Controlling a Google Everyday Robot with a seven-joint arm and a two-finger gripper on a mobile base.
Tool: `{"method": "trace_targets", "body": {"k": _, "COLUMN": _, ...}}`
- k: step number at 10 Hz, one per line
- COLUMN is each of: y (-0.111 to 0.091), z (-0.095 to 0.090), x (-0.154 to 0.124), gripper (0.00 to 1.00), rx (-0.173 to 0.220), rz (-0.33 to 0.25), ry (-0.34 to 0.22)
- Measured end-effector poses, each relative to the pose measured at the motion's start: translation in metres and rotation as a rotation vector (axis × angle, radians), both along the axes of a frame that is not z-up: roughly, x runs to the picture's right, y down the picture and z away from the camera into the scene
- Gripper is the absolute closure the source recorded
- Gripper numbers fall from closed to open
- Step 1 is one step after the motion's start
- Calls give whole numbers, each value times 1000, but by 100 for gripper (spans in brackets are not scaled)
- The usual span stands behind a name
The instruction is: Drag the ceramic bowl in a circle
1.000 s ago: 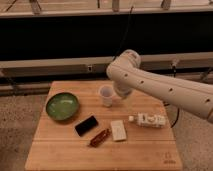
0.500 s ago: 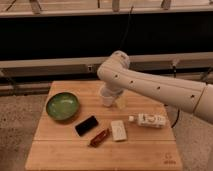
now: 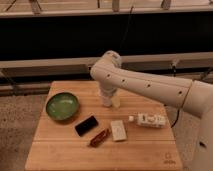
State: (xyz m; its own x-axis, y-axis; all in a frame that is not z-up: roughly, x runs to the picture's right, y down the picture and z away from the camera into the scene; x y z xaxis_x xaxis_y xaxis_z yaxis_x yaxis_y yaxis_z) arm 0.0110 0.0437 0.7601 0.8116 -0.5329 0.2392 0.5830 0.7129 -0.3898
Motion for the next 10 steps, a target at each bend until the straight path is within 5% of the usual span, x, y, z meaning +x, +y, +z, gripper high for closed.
{"method": "trace_targets", "body": {"k": 10, "y": 8, "z": 20, "x": -75, "gripper": 20, "rx": -2, "rz": -121, "ry": -126}}
